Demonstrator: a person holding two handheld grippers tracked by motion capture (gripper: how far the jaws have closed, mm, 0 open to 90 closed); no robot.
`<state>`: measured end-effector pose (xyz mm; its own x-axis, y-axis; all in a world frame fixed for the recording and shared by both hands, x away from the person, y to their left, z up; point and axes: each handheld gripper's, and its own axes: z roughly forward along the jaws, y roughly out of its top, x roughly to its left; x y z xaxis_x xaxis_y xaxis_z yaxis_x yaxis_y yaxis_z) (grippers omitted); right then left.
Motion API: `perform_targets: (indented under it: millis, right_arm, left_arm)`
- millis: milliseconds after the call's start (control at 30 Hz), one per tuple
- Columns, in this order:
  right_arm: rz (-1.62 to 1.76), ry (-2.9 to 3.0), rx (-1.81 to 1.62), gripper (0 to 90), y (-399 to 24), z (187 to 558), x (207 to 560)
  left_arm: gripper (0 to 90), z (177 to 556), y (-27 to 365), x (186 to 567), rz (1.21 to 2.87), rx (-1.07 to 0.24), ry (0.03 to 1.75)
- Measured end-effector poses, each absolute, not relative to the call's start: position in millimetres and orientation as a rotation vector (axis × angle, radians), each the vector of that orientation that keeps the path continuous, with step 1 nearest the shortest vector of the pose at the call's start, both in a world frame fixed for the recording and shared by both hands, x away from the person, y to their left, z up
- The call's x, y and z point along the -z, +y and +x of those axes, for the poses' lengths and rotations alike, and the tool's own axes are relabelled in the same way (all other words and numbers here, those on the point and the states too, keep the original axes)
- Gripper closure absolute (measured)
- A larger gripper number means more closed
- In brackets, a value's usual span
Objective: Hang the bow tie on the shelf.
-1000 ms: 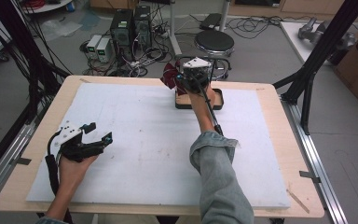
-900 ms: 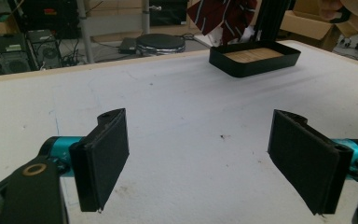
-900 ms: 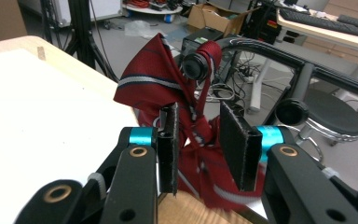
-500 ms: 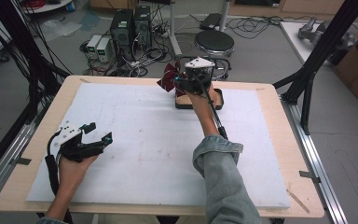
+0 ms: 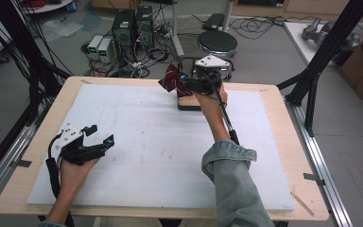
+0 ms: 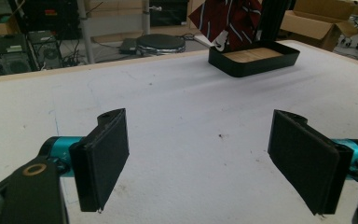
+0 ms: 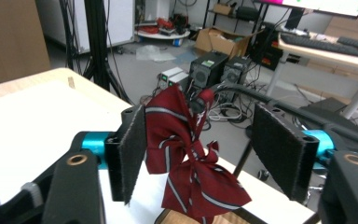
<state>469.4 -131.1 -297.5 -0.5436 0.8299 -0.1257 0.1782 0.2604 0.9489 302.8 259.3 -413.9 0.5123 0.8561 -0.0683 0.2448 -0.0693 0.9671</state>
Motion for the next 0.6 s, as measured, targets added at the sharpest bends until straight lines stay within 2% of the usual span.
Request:
perform_targets:
  millis: [267,500,600]
  right_arm:
    - [0.917,1.838,-1.354,30.0,-151.9,455.0,285.3]
    - [0.969,1.778,-1.38,21.4,-186.0,436.8,278.4]
    - [0.97,1.75,-1.397,21.0,-197.0,428.2,274.3]
  left_arm:
    - [20.5,302.9,258.9,414.4,1.61,-0.662,0.964]
    - [20.5,301.8,258.8,415.0,1.61,-0.665,0.969]
    - [20.5,301.7,258.8,415.0,1.61,-0.665,0.971]
